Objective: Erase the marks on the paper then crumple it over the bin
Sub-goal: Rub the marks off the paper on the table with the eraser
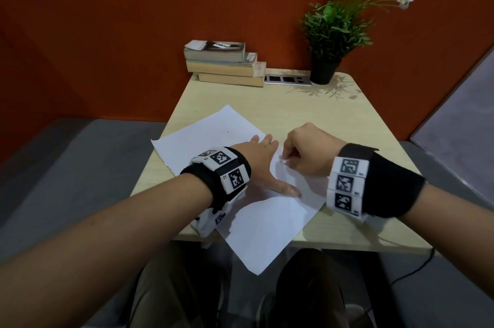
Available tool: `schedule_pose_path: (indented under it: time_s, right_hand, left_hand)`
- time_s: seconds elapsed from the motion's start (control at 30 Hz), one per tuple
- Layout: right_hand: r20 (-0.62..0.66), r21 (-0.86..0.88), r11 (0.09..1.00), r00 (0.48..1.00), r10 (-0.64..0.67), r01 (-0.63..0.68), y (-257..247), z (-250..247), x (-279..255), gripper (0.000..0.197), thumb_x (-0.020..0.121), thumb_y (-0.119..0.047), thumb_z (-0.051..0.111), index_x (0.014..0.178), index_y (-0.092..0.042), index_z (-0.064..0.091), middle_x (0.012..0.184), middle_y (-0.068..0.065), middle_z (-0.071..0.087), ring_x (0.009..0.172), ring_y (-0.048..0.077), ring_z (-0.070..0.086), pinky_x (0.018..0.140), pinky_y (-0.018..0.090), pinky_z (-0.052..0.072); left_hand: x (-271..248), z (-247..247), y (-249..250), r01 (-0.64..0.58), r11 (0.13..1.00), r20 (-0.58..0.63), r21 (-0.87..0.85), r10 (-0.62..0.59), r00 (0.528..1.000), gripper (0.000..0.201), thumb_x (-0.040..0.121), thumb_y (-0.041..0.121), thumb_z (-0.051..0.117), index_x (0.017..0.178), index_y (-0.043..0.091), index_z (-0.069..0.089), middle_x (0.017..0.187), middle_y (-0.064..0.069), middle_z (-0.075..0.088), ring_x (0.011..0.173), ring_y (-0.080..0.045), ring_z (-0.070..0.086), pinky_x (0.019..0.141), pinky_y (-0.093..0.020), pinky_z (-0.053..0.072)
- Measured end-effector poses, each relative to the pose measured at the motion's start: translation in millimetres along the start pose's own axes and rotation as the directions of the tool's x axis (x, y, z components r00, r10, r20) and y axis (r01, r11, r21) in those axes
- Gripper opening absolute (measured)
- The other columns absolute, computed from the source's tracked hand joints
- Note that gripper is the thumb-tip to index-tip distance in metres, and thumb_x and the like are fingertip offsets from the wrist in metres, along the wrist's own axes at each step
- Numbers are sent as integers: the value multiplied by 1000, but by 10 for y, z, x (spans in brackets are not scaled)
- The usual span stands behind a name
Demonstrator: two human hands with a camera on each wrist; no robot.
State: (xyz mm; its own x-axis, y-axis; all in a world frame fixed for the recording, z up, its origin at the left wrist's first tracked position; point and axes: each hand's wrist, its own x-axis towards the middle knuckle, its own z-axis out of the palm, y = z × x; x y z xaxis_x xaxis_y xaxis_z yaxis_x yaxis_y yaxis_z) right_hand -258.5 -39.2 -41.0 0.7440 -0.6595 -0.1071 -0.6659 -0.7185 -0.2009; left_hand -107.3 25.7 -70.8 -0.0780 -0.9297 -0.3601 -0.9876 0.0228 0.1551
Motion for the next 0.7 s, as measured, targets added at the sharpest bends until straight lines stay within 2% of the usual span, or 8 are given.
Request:
schedule_pose_path:
  time_s: [0.17,0.27,0.4,0.47,0.53,0.63,0.7]
  right_hand:
    - [82,11,999,996,-34,33,-38,33,-366,16,80,-14,64,84,-17,78,84,-5,72,77,14,67,71,32,59]
    - [88,24,1000,996,-14,11,-56,-23,-286,15,80,-14,67,87,-19,79,86,-7,72,79,11,67,73,28,58]
    - [6,31,999,1000,26,-26,-62,-47,59,12,79,-17,70,86,-19,79,88,0,73,81,20,70,77,37,61]
    - [-12,41,998,999,38,-37,-69,-40,141,9,79,-17,71,85,-18,78,87,2,72,81,24,70,76,39,61]
    - [-15,57,997,999,51,-50,-65,-26,97,10,80,-17,71,87,-16,78,88,4,71,81,25,70,76,39,61]
    - [23,84,996,999,37,-38,-45,19,-145,10,82,-20,72,88,-15,78,86,1,73,79,21,70,76,38,61]
    - [60,88,996,998,0,-5,-38,44,-311,12,82,-25,75,86,-15,78,84,-1,73,76,18,69,74,37,61]
  left_hand:
    - [22,26,-4,-1,1000,0,9,1,1000,136,59,94,56,159,17,6,169,0,-4,154,-26,2,118,-49,28]
    - [38,32,-33,-14,1000,-13,5,14,1000,133,59,96,55,157,16,11,169,0,2,154,-26,5,117,-49,30]
    - [54,26,-83,-26,998,-26,-60,24,999,140,43,105,45,158,40,-1,168,7,-5,155,-23,-4,121,-53,20]
    - [70,-10,-122,-52,995,-13,-89,51,999,137,45,103,51,157,44,-1,168,8,-5,154,-24,-5,121,-54,18]
    - [73,-63,-137,-56,996,19,-74,58,998,137,52,98,57,159,38,-4,168,6,-9,154,-24,-7,122,-52,15]
    - [27,-114,-92,-44,999,47,-7,44,998,135,64,91,58,160,22,-6,168,3,-11,154,-22,-7,123,-46,14]
    - [4,-118,-75,-38,999,56,16,37,998,138,63,93,55,160,18,-8,168,4,-13,154,-20,-8,124,-44,14]
